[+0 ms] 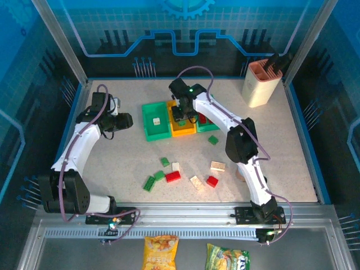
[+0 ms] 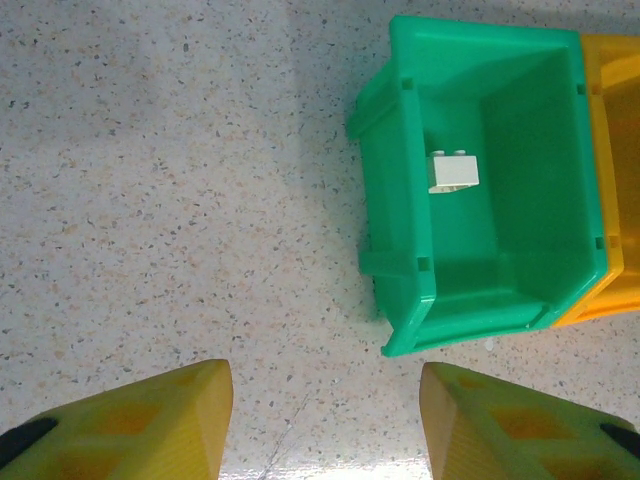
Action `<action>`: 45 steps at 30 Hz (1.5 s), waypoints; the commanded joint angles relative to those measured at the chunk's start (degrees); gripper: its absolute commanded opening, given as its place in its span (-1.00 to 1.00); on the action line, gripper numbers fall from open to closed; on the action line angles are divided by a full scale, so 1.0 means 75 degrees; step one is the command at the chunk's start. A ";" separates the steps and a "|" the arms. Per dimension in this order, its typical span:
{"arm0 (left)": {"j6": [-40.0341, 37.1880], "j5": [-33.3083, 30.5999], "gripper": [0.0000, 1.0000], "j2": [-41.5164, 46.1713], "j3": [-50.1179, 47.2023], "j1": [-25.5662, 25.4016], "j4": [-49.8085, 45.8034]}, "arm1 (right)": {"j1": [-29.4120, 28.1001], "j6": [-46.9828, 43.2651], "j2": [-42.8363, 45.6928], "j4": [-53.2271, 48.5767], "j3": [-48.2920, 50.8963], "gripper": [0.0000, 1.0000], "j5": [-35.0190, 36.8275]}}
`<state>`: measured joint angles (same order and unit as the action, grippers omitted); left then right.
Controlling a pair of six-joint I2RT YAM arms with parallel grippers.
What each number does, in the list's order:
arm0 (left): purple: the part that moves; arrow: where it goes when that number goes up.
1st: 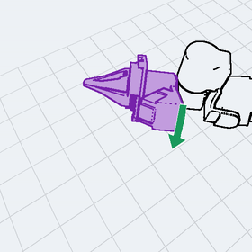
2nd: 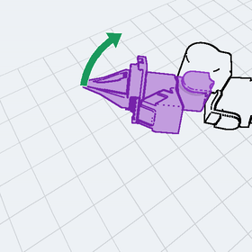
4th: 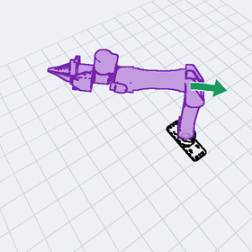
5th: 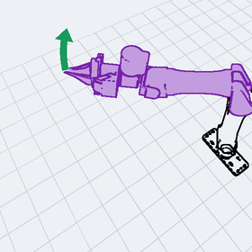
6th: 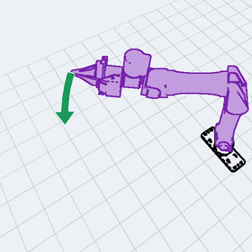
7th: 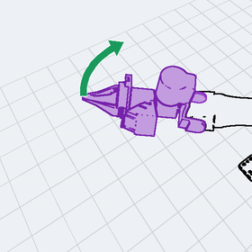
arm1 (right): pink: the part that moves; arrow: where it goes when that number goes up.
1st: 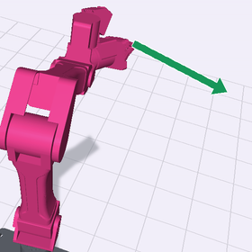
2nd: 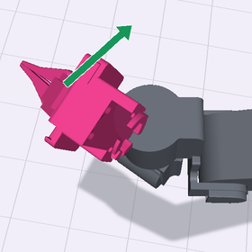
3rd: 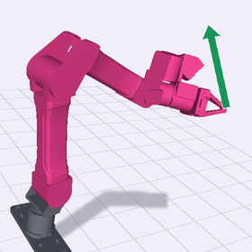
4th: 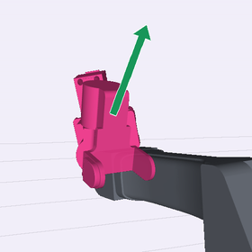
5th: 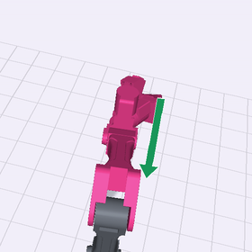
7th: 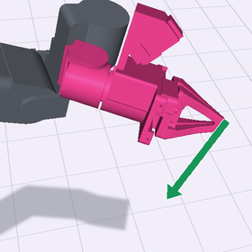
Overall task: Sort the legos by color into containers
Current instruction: Place the lego in the container.
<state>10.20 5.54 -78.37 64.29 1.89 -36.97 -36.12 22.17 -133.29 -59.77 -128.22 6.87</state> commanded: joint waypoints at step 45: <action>0.0047 0.0456 0.08 0.0008 -0.0100 0.0076 0.0118 | 0.0356 0.0184 -0.0673 -0.0416 -0.1495 -0.05 0.0208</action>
<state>10.39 7.40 -78.37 63.79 1.93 -36.93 -32.73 24.77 -143.15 -60.62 -140.22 7.40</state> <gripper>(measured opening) 0.537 0.472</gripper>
